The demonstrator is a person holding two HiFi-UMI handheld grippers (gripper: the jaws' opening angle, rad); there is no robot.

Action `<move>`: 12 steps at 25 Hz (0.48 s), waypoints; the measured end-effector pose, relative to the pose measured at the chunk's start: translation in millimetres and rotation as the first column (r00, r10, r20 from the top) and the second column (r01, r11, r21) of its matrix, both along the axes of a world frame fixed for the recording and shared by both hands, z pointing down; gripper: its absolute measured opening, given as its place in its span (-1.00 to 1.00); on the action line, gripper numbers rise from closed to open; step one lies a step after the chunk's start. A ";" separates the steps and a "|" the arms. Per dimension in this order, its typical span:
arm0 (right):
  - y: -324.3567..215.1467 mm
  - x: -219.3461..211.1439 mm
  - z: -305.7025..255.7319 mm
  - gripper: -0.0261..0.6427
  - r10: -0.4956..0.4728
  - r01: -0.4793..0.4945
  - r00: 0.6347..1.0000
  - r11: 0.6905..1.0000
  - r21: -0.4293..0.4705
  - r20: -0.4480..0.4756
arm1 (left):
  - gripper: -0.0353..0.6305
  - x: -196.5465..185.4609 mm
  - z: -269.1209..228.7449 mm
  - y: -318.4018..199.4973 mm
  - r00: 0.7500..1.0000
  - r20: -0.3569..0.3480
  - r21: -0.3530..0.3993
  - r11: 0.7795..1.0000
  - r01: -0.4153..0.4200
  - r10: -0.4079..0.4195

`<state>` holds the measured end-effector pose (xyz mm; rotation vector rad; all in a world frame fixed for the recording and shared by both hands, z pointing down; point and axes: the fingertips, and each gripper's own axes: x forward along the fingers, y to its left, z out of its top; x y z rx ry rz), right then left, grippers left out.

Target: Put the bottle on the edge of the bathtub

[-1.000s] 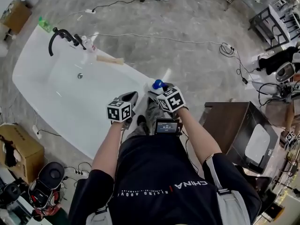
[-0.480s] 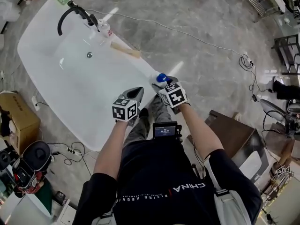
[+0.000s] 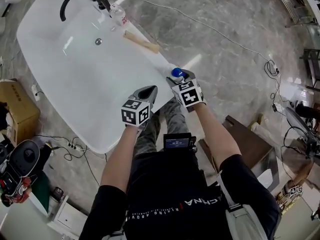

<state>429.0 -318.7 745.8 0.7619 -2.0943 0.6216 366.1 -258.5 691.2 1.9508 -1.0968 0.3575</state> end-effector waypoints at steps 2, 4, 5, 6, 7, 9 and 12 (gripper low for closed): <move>-1.7 -1.3 6.2 -0.11 -0.004 0.004 1.000 1.000 0.007 -0.010 | -0.87 -1.9 0.7 1.1 1.000 -0.002 -0.001 1.000 0.007 -0.007; -0.3 -2.1 10.8 -0.11 -0.012 0.012 1.000 1.000 0.015 -0.017 | -0.87 -4.5 1.1 4.8 1.000 -0.001 -0.001 1.000 0.013 -0.013; 0.2 -2.4 11.9 -0.11 -0.015 0.015 1.000 1.000 0.023 -0.018 | -0.87 -6.1 1.6 6.5 1.000 0.001 -0.002 1.000 0.014 -0.014; 0.6 -2.7 12.1 -0.11 -0.017 0.018 1.000 0.999 0.030 -0.017 | -0.87 -7.6 1.9 8.2 1.000 0.004 -0.003 1.000 0.015 -0.015; 1.5 -2.7 11.7 -0.11 -0.020 0.020 1.000 0.999 0.036 -0.016 | -0.87 -8.8 1.9 10.5 1.000 0.007 -0.004 1.000 0.014 -0.014; 4.3 -2.2 9.6 -0.11 -0.027 0.028 0.999 0.998 0.050 -0.018 | -0.87 -10.2 0.7 16.0 1.000 0.014 -0.005 1.000 0.008 -0.008; 6.4 -1.1 8.2 -0.09 -0.046 0.048 0.998 0.996 0.069 -0.036 | -0.87 -12.5 -3.3 19.8 1.000 0.023 -0.002 1.000 0.012 -0.012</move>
